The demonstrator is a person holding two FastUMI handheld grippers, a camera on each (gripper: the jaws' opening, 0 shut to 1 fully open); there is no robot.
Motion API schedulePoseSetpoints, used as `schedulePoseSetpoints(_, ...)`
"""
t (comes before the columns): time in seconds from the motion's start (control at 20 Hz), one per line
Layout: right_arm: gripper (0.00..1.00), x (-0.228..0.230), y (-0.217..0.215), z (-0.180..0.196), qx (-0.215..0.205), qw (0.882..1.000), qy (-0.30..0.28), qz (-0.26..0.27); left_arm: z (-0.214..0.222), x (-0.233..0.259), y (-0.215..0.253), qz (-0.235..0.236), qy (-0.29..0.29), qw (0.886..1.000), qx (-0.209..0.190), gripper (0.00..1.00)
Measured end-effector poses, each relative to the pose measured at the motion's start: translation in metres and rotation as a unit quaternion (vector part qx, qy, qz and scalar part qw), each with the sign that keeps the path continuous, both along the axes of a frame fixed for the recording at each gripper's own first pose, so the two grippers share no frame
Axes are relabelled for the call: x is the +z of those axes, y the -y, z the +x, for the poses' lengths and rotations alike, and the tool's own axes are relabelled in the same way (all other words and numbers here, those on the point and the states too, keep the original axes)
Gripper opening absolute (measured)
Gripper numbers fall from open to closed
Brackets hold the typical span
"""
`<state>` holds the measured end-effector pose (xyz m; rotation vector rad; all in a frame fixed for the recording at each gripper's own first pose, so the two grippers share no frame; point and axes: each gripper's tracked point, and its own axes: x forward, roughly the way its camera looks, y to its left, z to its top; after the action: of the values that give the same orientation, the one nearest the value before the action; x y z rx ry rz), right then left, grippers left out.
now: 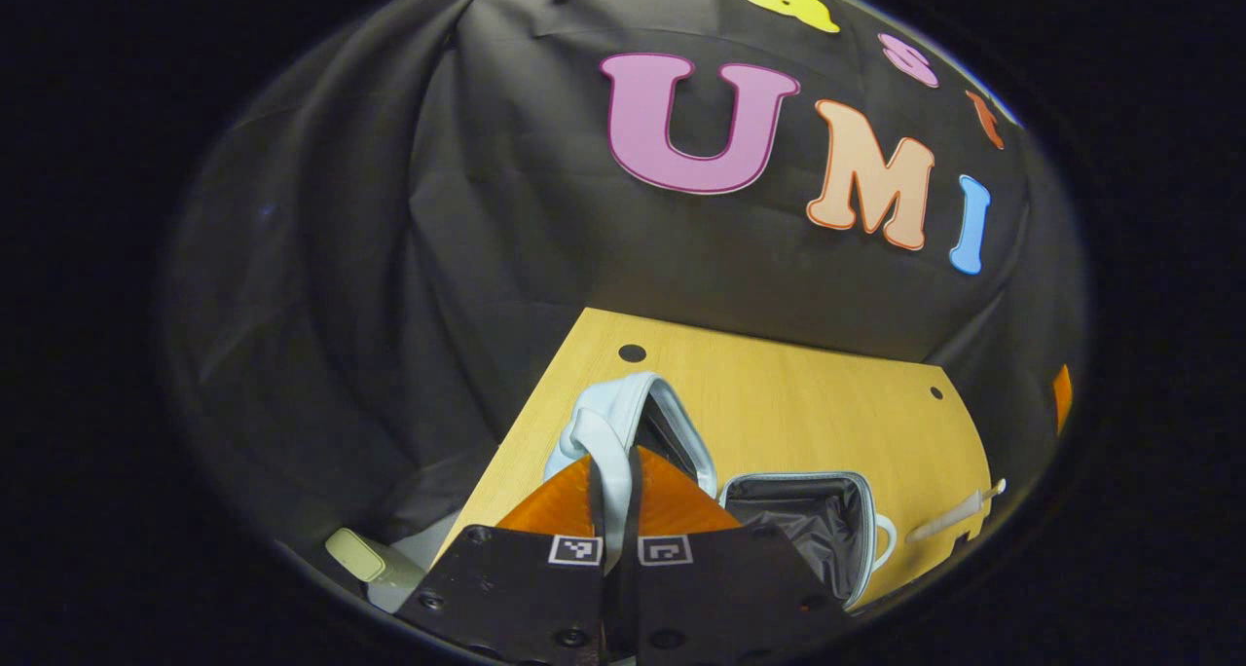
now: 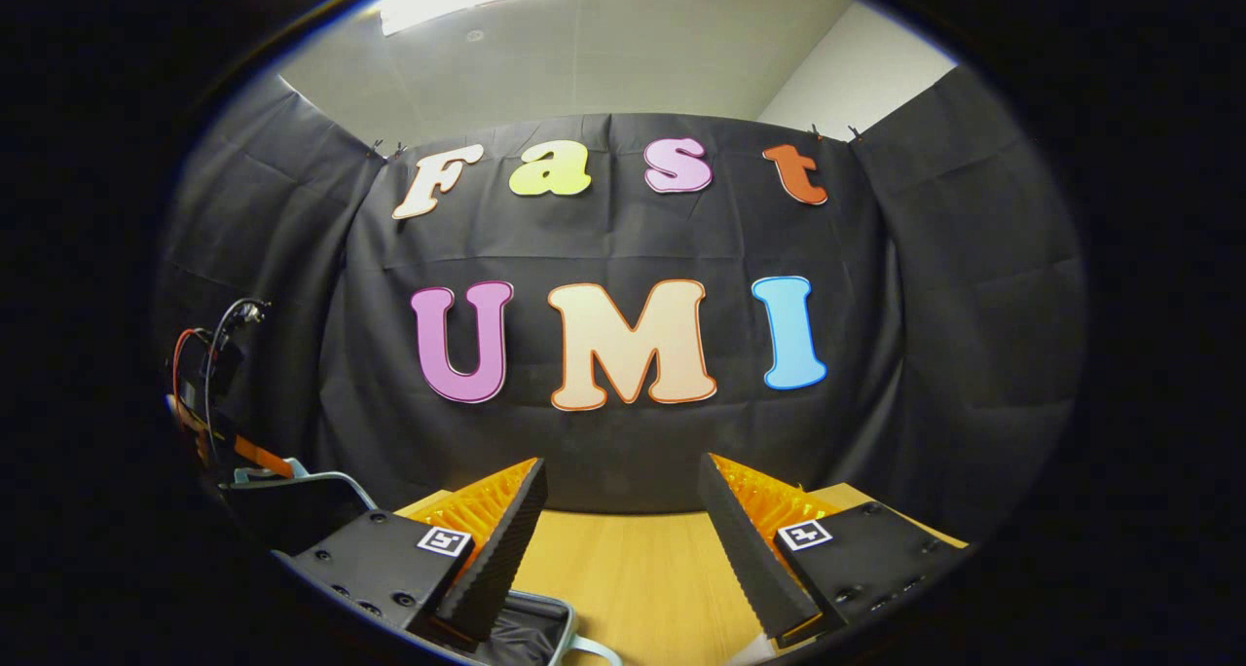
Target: First open the suitcase, pack the skin care products into it, and then close the suitcase.
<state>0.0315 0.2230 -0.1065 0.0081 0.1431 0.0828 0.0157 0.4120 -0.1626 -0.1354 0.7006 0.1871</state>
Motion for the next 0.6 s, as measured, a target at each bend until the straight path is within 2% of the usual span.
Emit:
schedulePoseSetpoints(0.2, 0.96, -0.001, -0.015, -0.002, 0.006, 1.0, -0.004, -0.002, -0.006, -0.021, -0.028, -0.012, -0.018, 1.0, 0.015, 0.0)
schedulePoseSetpoints(0.6, 0.96, 0.003, -0.033, -0.006, 0.015, 1.0, -0.008, -0.003, -0.025, -0.076, -0.08, -0.073, -0.053, 0.994, 0.062, 0.0)
